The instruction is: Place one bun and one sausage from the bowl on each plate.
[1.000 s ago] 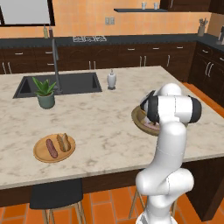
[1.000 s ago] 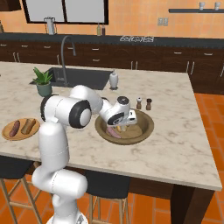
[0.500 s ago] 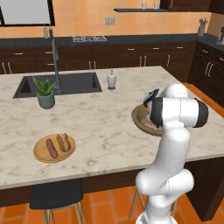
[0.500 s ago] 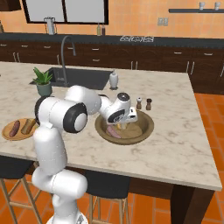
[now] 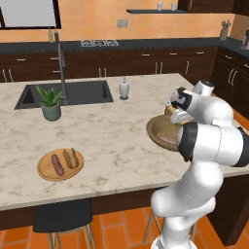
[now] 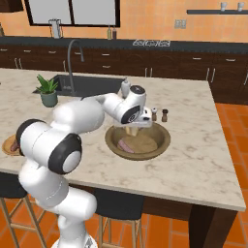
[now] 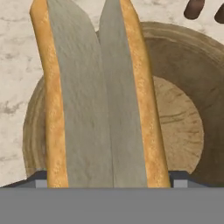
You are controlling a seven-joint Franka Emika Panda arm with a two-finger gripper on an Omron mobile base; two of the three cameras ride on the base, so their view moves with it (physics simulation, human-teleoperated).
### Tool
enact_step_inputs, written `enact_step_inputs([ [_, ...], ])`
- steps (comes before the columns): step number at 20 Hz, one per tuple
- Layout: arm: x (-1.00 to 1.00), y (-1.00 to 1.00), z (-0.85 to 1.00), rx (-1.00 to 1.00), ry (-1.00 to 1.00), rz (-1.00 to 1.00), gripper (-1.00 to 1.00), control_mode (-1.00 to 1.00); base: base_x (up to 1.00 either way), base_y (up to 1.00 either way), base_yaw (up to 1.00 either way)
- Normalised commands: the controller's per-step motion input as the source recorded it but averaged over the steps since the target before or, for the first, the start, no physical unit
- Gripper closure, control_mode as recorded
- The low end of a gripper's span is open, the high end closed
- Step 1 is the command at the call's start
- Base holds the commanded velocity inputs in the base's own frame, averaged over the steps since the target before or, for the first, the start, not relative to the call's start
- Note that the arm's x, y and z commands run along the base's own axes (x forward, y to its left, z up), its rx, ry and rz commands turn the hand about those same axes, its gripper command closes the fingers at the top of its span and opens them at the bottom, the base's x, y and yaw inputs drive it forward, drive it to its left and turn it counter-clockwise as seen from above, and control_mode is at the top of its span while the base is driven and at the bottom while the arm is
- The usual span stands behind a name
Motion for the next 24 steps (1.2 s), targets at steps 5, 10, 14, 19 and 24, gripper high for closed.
enact_step_inputs([
  [5,-1.0,0.21,0.7,0.05,0.07,-0.13,1.0,-1.0,0.0,0.0,0.0],
  [10,-0.86,0.49,0.67,0.05,0.06,-0.17,1.0,-1.0,0.0,0.0,0.0],
  [14,-0.79,0.68,0.56,0.02,0.04,-0.2,1.0,-1.0,0.0,0.0,0.0],
  [19,-0.98,0.68,0.46,-0.01,0.02,-0.12,1.0,-1.0,0.0,0.0,0.0],
  [24,-0.97,0.59,0.41,-0.02,0.06,-0.01,1.0,-1.0,0.0,0.0,0.0],
])
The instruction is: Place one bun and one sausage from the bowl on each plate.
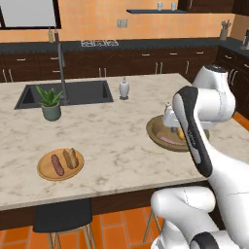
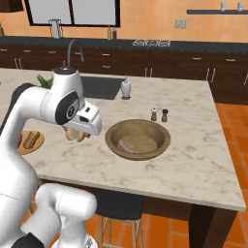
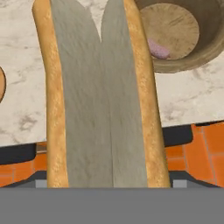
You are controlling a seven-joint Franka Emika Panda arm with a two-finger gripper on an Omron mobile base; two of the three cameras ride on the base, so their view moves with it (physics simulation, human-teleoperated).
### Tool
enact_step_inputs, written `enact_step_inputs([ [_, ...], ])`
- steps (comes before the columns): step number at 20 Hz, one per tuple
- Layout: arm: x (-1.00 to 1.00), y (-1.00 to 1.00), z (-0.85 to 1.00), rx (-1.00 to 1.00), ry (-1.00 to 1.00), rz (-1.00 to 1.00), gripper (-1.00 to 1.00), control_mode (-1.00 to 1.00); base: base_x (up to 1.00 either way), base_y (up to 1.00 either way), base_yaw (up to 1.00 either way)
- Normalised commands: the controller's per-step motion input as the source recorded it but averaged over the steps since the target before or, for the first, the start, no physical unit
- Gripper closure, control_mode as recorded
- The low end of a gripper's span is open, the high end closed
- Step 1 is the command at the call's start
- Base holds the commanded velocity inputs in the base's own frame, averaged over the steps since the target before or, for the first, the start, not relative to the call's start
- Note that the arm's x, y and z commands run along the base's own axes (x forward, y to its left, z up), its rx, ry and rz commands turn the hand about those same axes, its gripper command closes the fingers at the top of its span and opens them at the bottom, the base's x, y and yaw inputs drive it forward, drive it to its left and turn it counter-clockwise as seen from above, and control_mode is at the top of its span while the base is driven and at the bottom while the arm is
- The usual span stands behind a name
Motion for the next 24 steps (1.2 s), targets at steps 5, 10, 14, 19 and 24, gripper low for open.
enact_step_inputs([
  [5,-0.8,0.33,0.19,-0.11,0.05,0.01,1.0,-1.0,0.0,0.0,0.0],
  [10,-0.71,0.07,0.01,-0.04,0.01,0.07,1.0,-1.0,0.0,0.0,0.0],
  [14,-0.5,0.0,0.0,0.0,0.0,0.16,1.0,-1.0,0.0,0.0,0.0],
  [19,-0.13,0.0,0.0,0.0,0.0,0.01,1.0,-1.0,0.0,0.0,0.0],
  [24,-0.03,0.0,0.0,0.0,0.0,0.0,1.0,-1.0,0.0,0.0,0.0],
])
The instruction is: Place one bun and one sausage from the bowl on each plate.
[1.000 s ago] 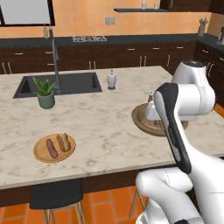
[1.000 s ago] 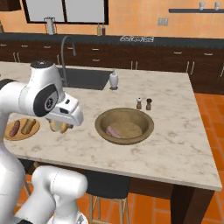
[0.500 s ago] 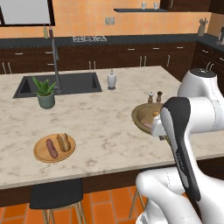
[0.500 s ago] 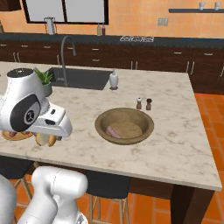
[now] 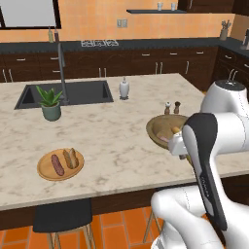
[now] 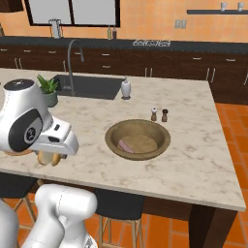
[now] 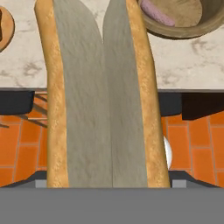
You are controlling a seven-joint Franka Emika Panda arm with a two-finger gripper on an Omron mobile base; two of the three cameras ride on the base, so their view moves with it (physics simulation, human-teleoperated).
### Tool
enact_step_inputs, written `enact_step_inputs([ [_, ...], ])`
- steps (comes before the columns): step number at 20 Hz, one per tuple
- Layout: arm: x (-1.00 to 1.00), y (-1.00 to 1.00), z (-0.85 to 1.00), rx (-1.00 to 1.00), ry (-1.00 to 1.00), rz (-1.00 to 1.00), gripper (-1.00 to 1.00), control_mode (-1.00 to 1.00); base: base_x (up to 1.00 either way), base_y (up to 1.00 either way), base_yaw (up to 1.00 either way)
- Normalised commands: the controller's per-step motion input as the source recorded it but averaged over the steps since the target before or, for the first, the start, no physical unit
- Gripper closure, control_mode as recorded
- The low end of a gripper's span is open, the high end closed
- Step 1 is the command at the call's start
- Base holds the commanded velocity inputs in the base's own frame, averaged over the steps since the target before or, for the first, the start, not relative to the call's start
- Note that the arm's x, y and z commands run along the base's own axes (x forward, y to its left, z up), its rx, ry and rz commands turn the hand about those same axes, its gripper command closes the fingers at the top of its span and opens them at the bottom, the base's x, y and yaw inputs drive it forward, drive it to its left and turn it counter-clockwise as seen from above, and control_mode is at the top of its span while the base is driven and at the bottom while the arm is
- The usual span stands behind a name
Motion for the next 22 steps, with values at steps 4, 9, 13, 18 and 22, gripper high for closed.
enact_step_inputs([
  [4,-0.02,0.0,0.0,0.0,0.0,0.0,1.0,1.0,-0.34,0.03,0.0],
  [9,0.0,0.0,0.0,0.0,0.0,0.0,1.0,1.0,-0.69,0.86,0.0],
  [13,0.0,0.0,0.0,0.0,0.0,0.0,1.0,1.0,-0.01,1.0,0.0],
  [18,0.0,0.0,0.0,0.0,0.0,0.0,1.0,1.0,0.07,1.0,0.0],
  [22,0.0,0.0,0.0,0.0,0.0,0.0,1.0,1.0,0.28,1.0,0.0],
])
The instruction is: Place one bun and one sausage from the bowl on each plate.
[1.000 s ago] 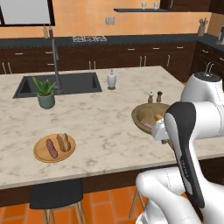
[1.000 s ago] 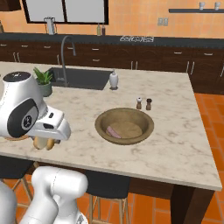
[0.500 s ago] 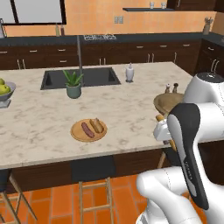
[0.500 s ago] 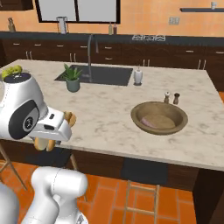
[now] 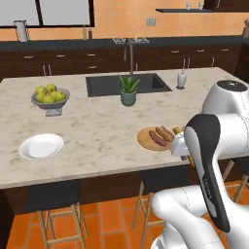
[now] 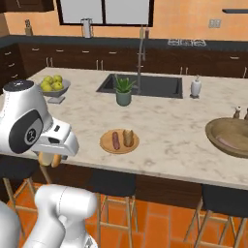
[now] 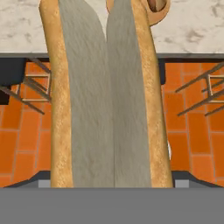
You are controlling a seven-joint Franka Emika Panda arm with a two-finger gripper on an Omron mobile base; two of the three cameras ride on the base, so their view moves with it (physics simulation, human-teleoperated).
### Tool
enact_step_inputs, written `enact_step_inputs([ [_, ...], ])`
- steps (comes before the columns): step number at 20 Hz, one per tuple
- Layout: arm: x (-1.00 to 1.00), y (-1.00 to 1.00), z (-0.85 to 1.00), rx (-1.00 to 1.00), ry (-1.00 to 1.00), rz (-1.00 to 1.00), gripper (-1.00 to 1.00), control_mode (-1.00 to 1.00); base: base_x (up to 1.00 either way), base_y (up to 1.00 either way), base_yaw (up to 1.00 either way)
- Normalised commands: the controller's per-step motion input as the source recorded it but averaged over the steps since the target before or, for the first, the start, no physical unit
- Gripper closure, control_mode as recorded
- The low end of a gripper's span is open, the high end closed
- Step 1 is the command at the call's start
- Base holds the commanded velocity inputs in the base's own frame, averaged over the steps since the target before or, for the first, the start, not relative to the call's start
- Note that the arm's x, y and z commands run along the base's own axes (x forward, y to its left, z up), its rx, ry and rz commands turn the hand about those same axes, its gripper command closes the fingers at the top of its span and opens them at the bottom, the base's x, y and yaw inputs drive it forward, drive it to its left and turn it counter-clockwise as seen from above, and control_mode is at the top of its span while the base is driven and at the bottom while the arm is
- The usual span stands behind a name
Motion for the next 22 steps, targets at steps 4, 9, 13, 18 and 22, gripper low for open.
enact_step_inputs([
  [4,0.0,0.0,0.0,0.0,0.0,0.0,1.0,1.0,0.34,1.0,0.0],
  [9,0.0,0.0,0.0,0.0,0.0,0.0,1.0,1.0,0.37,1.0,0.0],
  [13,0.0,0.0,0.0,0.0,0.0,0.0,1.0,1.0,0.34,1.0,0.0],
  [18,0.0,0.0,0.0,0.0,0.0,0.0,1.0,1.0,0.15,0.45,-0.01],
  [22,0.0,0.0,0.0,0.0,0.0,0.0,1.0,1.0,0.55,0.03,0.0],
])
